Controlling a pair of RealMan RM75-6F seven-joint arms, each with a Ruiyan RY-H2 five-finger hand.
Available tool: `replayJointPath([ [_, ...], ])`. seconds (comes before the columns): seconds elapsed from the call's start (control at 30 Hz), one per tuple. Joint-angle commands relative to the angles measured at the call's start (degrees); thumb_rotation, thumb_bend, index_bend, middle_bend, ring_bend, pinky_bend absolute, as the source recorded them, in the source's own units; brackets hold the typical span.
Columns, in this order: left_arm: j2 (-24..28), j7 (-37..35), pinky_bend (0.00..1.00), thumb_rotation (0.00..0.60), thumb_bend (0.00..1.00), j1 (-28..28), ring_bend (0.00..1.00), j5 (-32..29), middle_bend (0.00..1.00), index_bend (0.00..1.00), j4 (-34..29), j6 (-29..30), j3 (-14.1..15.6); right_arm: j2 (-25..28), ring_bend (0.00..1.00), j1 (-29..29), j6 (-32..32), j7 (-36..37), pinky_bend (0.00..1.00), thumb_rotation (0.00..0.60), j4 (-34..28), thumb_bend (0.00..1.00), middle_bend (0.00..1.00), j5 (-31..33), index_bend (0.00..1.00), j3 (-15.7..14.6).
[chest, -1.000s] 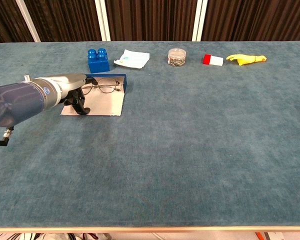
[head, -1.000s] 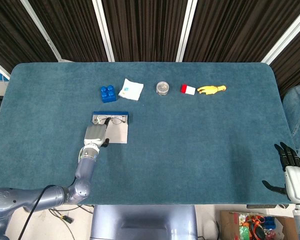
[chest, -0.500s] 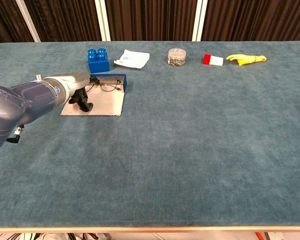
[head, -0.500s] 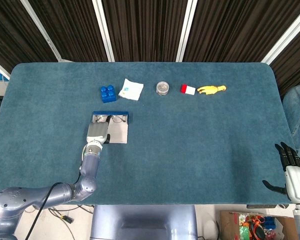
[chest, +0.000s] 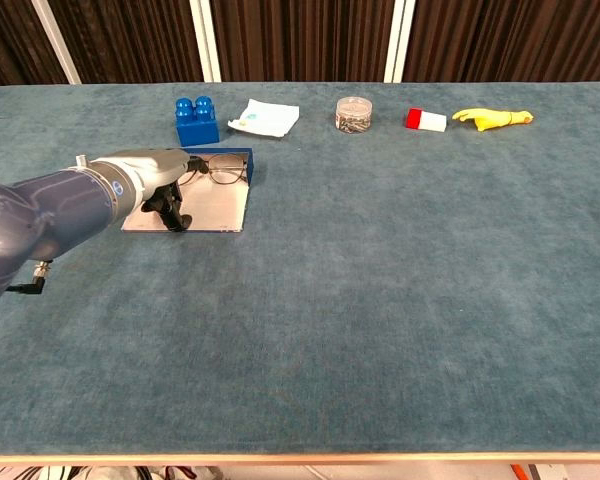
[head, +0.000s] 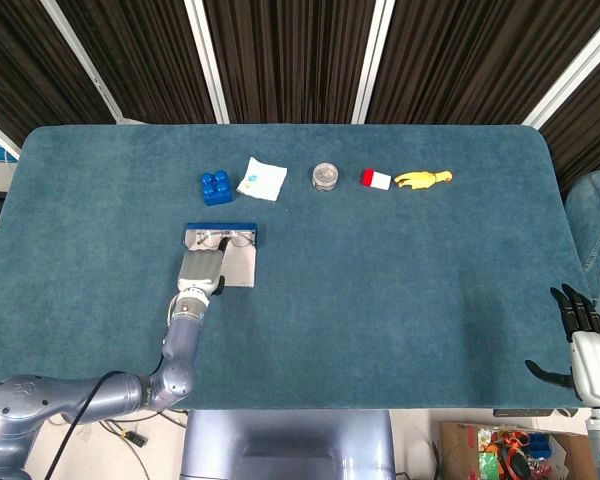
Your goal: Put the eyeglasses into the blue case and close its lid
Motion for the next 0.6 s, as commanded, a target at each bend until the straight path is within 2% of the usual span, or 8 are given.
replayJointPath([
  [0.03, 1.86, 0.44, 0.88, 0.600, 0.40, 1.16, 0.82, 2.36, 0.73, 0.06, -4.31, 3.02, 1.10, 0.00, 0.05, 0.00, -0.03, 0.03, 0.19, 0.600, 0.00, 0.05, 0.00, 0.02, 0.01, -0.01],
  [0.13, 3.84, 0.49, 0.88, 0.600, 0.39, 2.60, 0.81, 4.83, 0.71, 0.05, -9.51, 6.49, 2.26, 0.04, 0.05, 0.02, -0.15, 0.10, 0.19, 0.600, -0.11, 0.05, 0.00, 0.19, 0.01, 0.04],
  [0.23, 5.67, 0.17, 0.80, 0.600, 0.37, 4.28, 0.70, 7.49, 0.61, 0.05, -13.85, 9.84, 3.48, 0.13, 0.05, 0.01, -0.21, 0.19, 0.19, 0.600, -0.25, 0.05, 0.00, 0.27, 0.01, 0.04],
  [0.3, 6.35, -0.13, 0.63, 0.600, 0.35, 5.22, 0.52, 10.05, 0.51, 0.08, -15.03, 11.31, 4.79, 0.20, 0.05, 0.01, -0.32, 0.35, 0.19, 0.600, -0.35, 0.05, 0.00, 0.32, 0.01, 0.03],
  [0.4, 7.13, -1.25, 0.41, 0.600, 0.30, 6.14, 0.30, 12.93, 0.39, 0.13, -15.38, 10.91, 6.21, 0.25, 0.05, 0.03, -0.48, 0.50, 0.19, 0.600, -0.43, 0.05, 0.00, 0.45, 0.01, 0.04],
  [0.5, 7.53, -3.24, 0.30, 0.600, 0.18, 6.64, 0.19, 15.30, 0.31, 0.15, -13.87, 8.83, 6.86, 0.34, 0.05, 0.05, -0.64, 0.72, 0.19, 0.600, -0.58, 0.05, 0.00, 0.61, 0.01, 0.06],
  [0.6, 6.94, -4.67, 0.18, 0.600, 0.14, 6.87, 0.10, 17.65, 0.23, 0.15, -11.18, 7.63, 7.36, 0.36, 0.05, 0.02, -0.57, 0.80, 0.19, 0.600, -0.63, 0.05, 0.00, 0.55, 0.01, 0.06],
])
